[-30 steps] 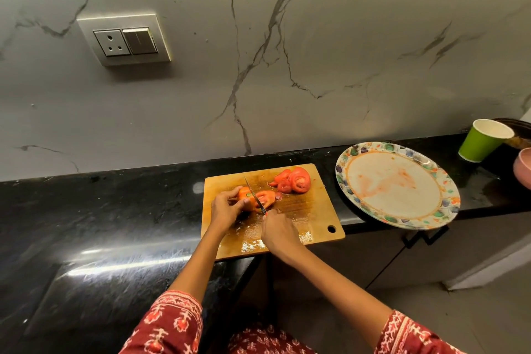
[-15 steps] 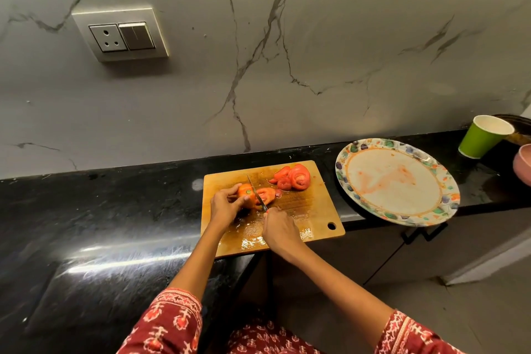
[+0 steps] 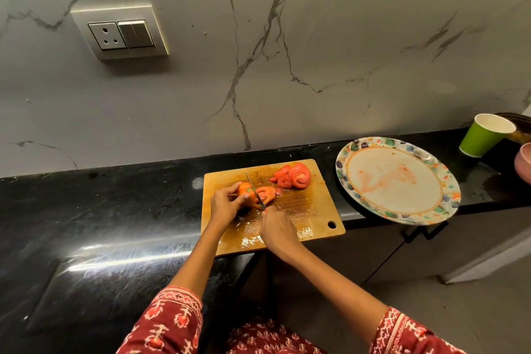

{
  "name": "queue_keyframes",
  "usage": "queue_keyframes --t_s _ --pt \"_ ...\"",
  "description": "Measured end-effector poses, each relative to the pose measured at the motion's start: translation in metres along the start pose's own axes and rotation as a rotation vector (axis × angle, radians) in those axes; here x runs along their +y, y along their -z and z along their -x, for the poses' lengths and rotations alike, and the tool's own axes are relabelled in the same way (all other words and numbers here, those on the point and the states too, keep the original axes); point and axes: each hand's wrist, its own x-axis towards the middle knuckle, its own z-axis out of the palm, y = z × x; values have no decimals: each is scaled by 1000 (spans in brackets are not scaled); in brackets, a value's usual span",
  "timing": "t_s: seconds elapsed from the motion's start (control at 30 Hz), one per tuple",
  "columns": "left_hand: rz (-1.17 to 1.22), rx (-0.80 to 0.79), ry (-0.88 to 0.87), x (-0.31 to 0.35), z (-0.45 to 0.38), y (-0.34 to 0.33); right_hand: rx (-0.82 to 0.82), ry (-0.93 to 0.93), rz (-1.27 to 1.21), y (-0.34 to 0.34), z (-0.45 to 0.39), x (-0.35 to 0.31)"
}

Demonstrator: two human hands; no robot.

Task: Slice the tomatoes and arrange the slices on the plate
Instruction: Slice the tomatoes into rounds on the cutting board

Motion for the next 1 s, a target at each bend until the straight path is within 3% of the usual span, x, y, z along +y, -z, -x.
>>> queue_keyframes --t_s 0.3,0.7,1.0 --pt "-23 6 4 3 0 -3 12 -21 -14 -4 -1 2" --pt "-75 39 -67 3 3 -3 -88 -22 -109 -1 -36 -15" --pt "-59 34 -50 4 -1 -7 -86 29 -28 -6 -28 3"
